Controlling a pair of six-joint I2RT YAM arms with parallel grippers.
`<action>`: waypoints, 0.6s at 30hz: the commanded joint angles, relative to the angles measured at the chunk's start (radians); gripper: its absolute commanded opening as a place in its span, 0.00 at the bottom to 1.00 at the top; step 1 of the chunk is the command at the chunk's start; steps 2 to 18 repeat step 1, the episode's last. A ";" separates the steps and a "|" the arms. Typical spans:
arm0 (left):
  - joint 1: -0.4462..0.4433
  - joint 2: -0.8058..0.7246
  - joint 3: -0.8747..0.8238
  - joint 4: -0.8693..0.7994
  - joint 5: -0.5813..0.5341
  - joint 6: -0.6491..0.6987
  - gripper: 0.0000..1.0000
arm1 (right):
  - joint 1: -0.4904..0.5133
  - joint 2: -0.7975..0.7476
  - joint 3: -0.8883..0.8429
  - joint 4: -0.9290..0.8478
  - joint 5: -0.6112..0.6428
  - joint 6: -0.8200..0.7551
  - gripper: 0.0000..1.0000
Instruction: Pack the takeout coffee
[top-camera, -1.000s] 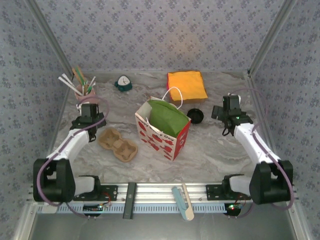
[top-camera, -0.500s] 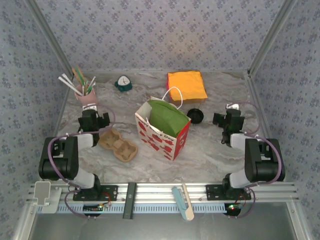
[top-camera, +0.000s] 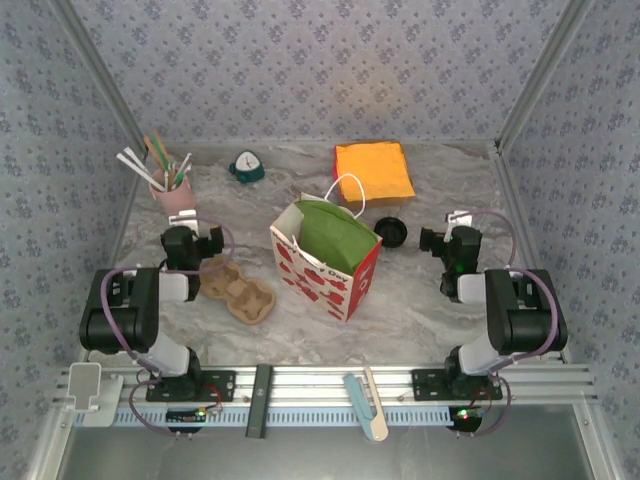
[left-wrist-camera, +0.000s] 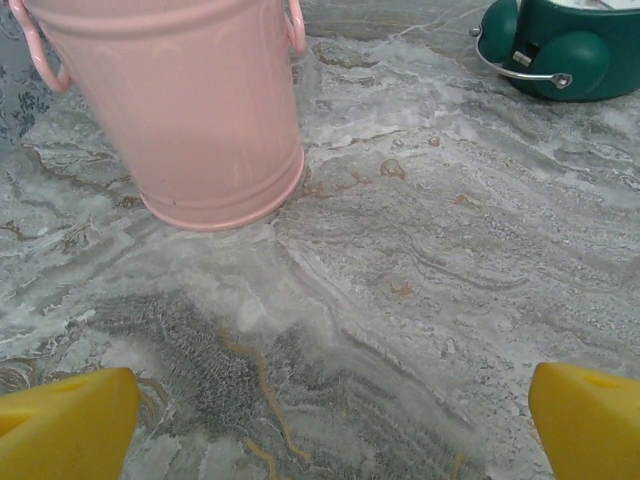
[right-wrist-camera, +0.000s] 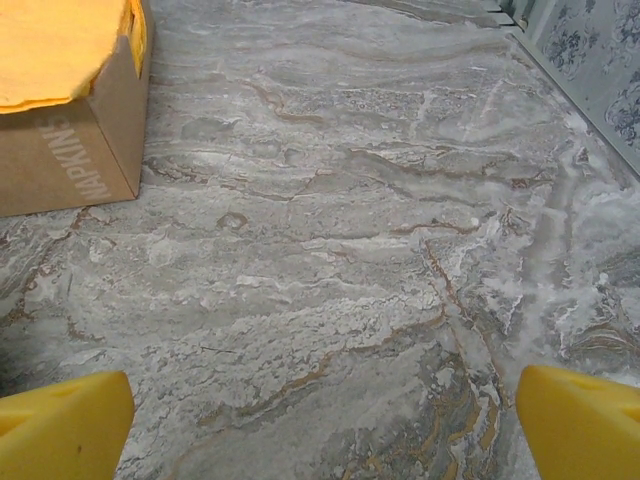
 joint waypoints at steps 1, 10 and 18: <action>0.003 -0.002 0.004 0.047 0.025 0.014 1.00 | -0.002 0.001 0.005 0.033 -0.012 -0.018 1.00; 0.003 -0.002 0.004 0.047 0.025 0.014 1.00 | -0.002 0.001 0.005 0.033 -0.012 -0.018 1.00; 0.003 -0.002 0.004 0.047 0.025 0.014 1.00 | -0.002 0.001 0.005 0.033 -0.012 -0.018 1.00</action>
